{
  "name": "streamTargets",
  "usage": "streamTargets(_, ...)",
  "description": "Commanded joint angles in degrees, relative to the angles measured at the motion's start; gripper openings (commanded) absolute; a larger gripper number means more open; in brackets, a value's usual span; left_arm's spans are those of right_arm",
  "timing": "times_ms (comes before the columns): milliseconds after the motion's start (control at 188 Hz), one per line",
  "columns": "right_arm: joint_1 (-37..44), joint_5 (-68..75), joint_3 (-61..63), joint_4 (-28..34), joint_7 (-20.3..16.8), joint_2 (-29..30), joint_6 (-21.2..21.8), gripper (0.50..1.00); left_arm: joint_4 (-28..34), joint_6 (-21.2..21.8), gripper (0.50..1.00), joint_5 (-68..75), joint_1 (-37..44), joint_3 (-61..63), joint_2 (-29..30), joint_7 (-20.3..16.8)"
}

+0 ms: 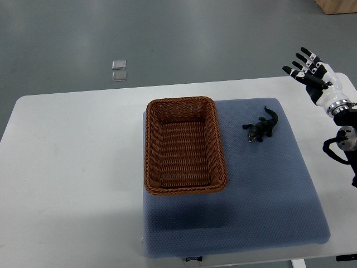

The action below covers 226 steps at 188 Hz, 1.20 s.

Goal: Place crocodile in brown basket with right hand

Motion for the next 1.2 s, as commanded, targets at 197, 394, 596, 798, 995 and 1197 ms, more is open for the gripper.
streamTargets(197, -0.1, 0.1, -0.1, 0.1, 0.0, 0.1, 0.1, 0.934, 0.0, 0.0, 1.0, 0.0, 0.0, 0.0, 0.0, 0.0)
streamTargets(394, -0.3, 0.0, -0.1, 0.4, 0.0, 0.0, 0.2, 0.932, 0.0, 0.0, 1.0, 0.0, 0.0, 0.0, 0.0, 0.0)
streamTargets(596, -0.4, 0.0, -0.1, 0.7, 0.1, 0.2, 0.2, 0.932, 0.0, 0.0, 1.0, 0.0, 0.0, 0.0, 0.0, 0.0)
streamTargets(798, -0.1, -0.4, -0.3, 0.7, 0.1, -0.2, 0.3, 0.932, 0.0, 0.0, 1.0, 0.0, 0.0, 0.0, 0.0, 0.0)
streamTargets(995, 0.3, -1.2, -2.2, 0.7, 0.1, -2.0, 2.6, 0.932, 0.0, 0.0, 1.0, 0.1, 0.0, 0.0, 0.0, 0.0)
streamTargets(1197, 2.0, -5.3, -9.3, 0.7, 0.3, -6.0, 2.7, 0.932, 0.0, 0.0, 1.0, 0.0, 0.0, 0.0, 0.0, 0.0)
